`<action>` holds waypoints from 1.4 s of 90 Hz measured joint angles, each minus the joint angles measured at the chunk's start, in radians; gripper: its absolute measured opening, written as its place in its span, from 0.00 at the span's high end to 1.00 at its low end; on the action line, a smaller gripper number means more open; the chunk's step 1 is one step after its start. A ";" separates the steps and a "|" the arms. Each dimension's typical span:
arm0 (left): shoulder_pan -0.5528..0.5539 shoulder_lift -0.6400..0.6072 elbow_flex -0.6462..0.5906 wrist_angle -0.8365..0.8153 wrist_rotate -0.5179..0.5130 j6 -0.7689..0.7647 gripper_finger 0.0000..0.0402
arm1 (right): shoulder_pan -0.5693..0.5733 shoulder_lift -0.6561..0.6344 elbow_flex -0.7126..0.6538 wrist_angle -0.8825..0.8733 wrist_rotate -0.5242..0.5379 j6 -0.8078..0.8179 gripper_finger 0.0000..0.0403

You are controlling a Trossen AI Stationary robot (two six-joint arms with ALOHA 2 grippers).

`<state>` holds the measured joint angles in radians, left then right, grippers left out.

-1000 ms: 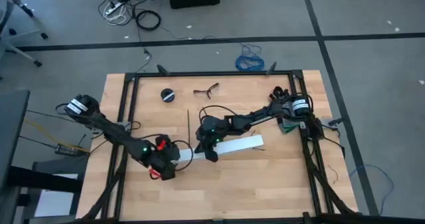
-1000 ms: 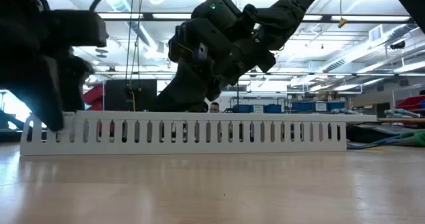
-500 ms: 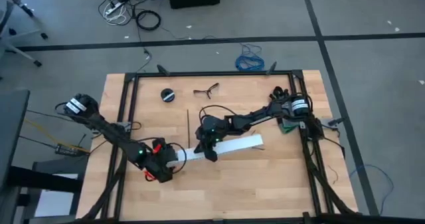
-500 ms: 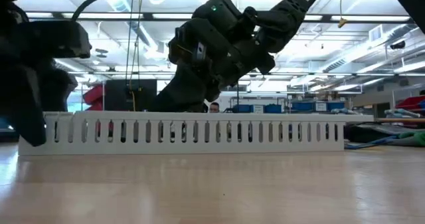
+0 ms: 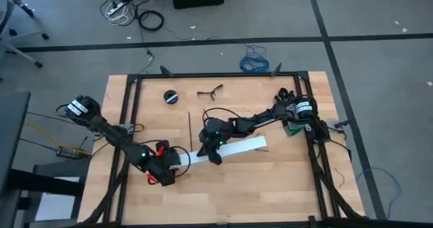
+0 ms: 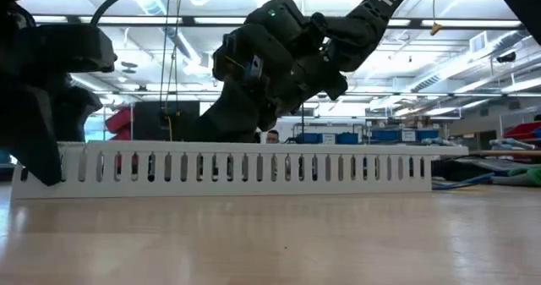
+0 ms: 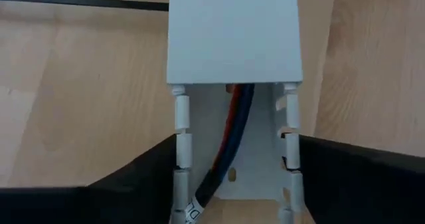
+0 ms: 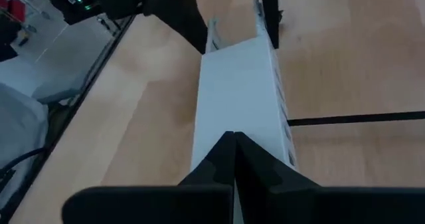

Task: Ziptie cables
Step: Close the white cable duct

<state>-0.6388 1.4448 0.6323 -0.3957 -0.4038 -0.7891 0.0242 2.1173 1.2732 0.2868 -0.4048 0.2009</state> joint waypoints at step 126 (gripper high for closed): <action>0.006 0.002 0.001 0.021 -0.017 -0.027 0.42 | 0.013 -0.019 0.015 0.070 -0.117 -0.049 1.00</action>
<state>-0.6331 1.4464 0.6331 -0.3745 -0.4210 -0.8158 0.0368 2.0979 1.2881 0.3572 -0.5223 0.1515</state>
